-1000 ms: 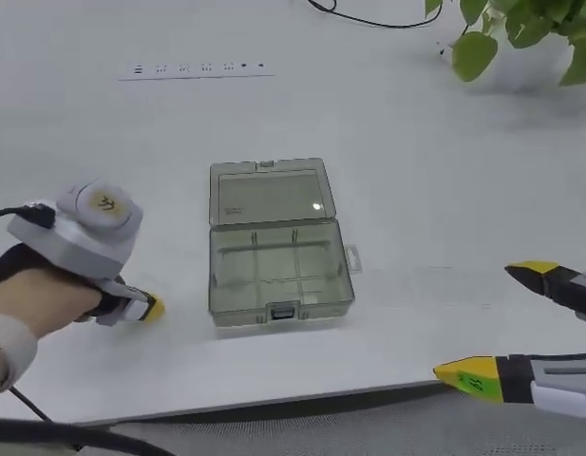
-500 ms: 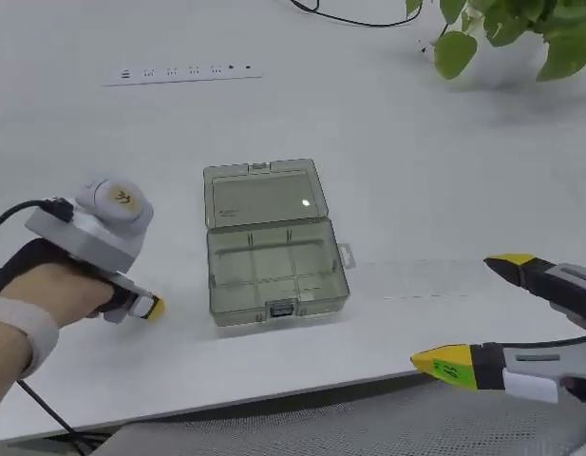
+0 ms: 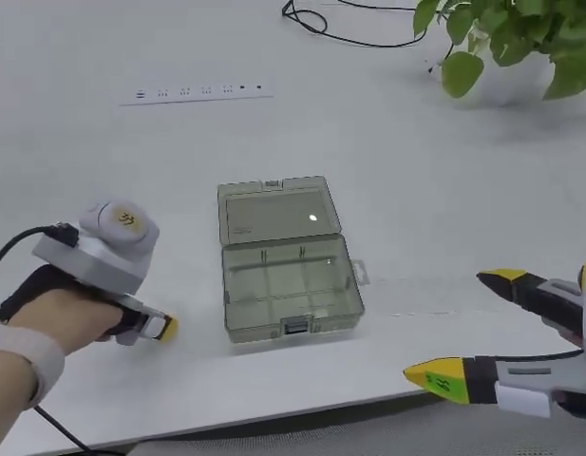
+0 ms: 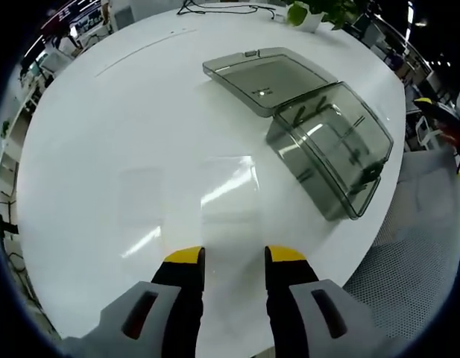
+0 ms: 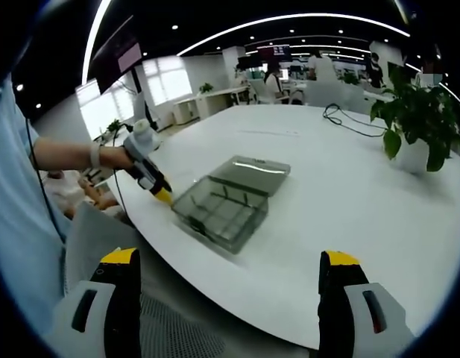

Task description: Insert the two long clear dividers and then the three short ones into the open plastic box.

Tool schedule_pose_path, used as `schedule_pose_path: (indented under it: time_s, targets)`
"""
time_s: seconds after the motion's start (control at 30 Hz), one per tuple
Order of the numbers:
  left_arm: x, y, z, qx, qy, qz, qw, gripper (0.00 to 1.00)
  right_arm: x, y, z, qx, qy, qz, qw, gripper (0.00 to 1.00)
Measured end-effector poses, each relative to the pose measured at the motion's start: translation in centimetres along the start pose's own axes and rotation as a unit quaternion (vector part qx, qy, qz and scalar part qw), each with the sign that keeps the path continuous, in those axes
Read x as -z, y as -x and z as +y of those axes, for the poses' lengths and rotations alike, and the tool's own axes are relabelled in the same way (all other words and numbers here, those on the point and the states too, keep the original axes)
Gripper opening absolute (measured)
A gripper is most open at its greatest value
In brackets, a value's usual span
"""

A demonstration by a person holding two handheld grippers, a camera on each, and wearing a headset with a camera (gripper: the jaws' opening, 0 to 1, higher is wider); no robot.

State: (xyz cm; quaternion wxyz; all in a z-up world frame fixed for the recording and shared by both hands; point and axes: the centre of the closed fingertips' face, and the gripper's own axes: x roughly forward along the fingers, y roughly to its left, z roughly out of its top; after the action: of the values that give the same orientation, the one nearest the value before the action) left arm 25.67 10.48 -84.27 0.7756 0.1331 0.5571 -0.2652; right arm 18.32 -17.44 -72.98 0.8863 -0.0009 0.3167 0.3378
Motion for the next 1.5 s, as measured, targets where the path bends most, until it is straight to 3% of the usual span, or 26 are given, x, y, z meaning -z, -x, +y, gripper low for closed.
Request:
schedule_pose_path:
  time_s: [0.13,0.3,0.47,0.53,0.6,0.87,0.93,0.97,1.03,1.37,1.4,1.5]
  targets:
    - [-0.2,0.5,-0.2,0.015,0.027,-0.025,0.9992,0.30,-0.6,-0.2,0.2,-0.001,-0.014,-0.012,0.9998,1.00]
    - [-0.5,1.6,-0.5,0.033,0.067,-0.060,0.9954,0.30,-0.9,-0.7,0.0,0.001,-0.031,-0.018,0.9994,1.00]
    - [-1.7,3.0,-1.2,0.055,0.101,-0.111,0.9871,0.30,-2.1,-1.3,0.2,-0.001,-0.055,-0.042,0.9976,0.95]
    - [-2.7,3.9,-1.9,0.072,0.121,-0.137,0.9806,0.30,-2.8,-1.8,0.3,-0.004,-0.058,-0.048,0.9972,0.95]
    - [-3.3,4.5,-2.2,0.075,0.118,-0.147,0.9791,0.30,-3.4,-2.3,0.5,-0.007,-0.056,-0.051,0.9971,0.94]
    - [-5.8,6.1,-4.9,0.109,0.140,-0.201,0.9634,0.30,-6.8,-3.6,0.6,-0.017,-0.068,-0.084,0.9939,0.89]
    - [-6.1,6.2,-5.5,0.114,0.138,-0.205,0.9620,0.30,-7.6,-3.9,0.7,-0.021,-0.074,-0.095,0.9925,0.85]
    - [-6.6,6.3,-6.5,0.124,0.128,-0.214,0.9604,0.30,-8.5,-4.2,0.8,-0.027,-0.084,-0.105,0.9906,0.84]
    - [-6.8,6.1,-7.0,0.124,0.123,-0.214,0.9611,0.30,-9.1,-4.5,1.0,-0.034,-0.100,-0.109,0.9884,0.81]
    - [-9.1,6.2,-10.6,0.140,0.093,-0.248,0.9541,0.30,-10.2,-6.6,1.6,-0.047,-0.153,-0.091,0.9829,0.58]
    - [-9.3,6.2,-10.8,0.140,0.093,-0.250,0.9536,0.30,-10.0,-6.8,1.2,-0.045,-0.161,-0.084,0.9824,0.55]
    - [-10.0,6.2,-11.7,0.147,0.093,-0.261,0.9494,0.30,-10.2,-7.4,1.3,-0.044,-0.174,-0.079,0.9806,0.46]
